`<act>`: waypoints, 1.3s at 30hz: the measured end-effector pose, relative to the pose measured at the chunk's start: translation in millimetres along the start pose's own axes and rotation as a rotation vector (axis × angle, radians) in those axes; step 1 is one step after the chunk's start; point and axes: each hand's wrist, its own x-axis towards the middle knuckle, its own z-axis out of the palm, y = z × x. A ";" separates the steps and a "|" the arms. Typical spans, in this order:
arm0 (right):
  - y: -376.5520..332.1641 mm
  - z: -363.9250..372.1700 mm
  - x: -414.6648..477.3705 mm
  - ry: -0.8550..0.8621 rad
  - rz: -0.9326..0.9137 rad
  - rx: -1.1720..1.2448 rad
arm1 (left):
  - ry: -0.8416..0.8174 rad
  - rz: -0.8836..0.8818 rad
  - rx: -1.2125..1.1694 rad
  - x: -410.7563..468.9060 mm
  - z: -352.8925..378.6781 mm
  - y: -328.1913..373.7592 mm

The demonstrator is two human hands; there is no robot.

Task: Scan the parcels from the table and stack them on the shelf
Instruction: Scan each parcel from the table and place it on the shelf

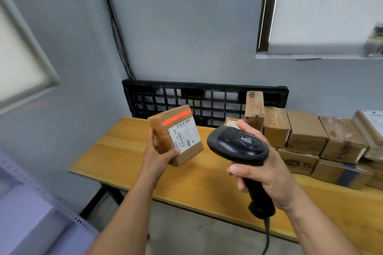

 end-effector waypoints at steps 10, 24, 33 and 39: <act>8.9 42.4 -13.5 -0.068 0.038 0.009 | 0.107 0.014 0.043 -39.4 -57.0 -3.2; -1.5 109.7 10.1 -0.091 -0.035 -0.070 | 0.171 0.071 -0.018 -38.3 -135.0 2.3; 5.9 233.7 37.7 -0.162 -0.077 -0.116 | 0.212 0.114 0.029 -45.6 -260.4 5.5; 16.2 315.9 47.3 -0.221 -0.077 -0.129 | 0.303 0.188 0.001 -66.4 -349.6 7.7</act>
